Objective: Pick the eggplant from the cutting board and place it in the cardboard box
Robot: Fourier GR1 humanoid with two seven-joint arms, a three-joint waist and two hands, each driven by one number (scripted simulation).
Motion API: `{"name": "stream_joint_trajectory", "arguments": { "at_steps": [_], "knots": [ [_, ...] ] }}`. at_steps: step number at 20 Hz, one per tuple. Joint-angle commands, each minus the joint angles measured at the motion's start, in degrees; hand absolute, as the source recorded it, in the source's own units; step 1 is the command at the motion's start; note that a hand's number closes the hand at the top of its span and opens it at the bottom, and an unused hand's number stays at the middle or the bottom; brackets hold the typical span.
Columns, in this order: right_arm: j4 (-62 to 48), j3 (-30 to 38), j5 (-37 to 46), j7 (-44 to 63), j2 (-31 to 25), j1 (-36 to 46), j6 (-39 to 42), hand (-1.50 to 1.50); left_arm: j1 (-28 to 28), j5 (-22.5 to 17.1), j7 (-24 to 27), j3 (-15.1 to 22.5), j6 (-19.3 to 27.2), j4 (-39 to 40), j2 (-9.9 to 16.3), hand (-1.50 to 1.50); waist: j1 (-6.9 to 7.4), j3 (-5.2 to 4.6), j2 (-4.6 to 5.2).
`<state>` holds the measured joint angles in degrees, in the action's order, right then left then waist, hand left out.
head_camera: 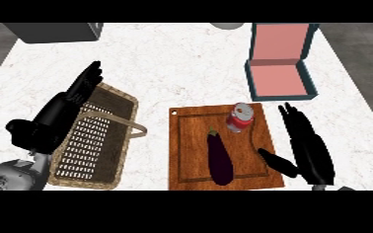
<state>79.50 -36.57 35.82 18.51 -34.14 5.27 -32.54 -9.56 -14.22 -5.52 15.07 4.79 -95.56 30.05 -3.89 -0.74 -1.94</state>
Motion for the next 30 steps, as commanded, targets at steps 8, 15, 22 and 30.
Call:
{"name": "stream_joint_trajectory", "arguments": {
  "at_steps": [8,15,22,30],
  "knots": [
    [20.08,-10.52,9.39,35.52,7.83,3.16,25.70,-1.50,1.34,2.23,0.57,3.64,0.87,0.75,-2.32,0.00,0.99,-0.15,0.87],
    [29.69,-13.49,13.52,61.51,22.20,8.88,43.10,-1.50,-2.60,3.07,-2.16,5.24,2.22,1.07,-5.62,0.00,2.44,0.48,1.57],
    [21.05,-12.87,18.94,63.27,32.17,9.71,45.55,-1.50,-1.48,4.86,2.56,6.39,1.53,5.74,-7.88,0.00,3.20,0.56,2.02],
    [18.57,-9.62,20.98,60.37,34.01,5.68,46.27,-1.50,-2.53,8.35,3.26,8.25,3.33,7.44,-10.84,0.00,2.98,0.66,1.94]
  ]
}}
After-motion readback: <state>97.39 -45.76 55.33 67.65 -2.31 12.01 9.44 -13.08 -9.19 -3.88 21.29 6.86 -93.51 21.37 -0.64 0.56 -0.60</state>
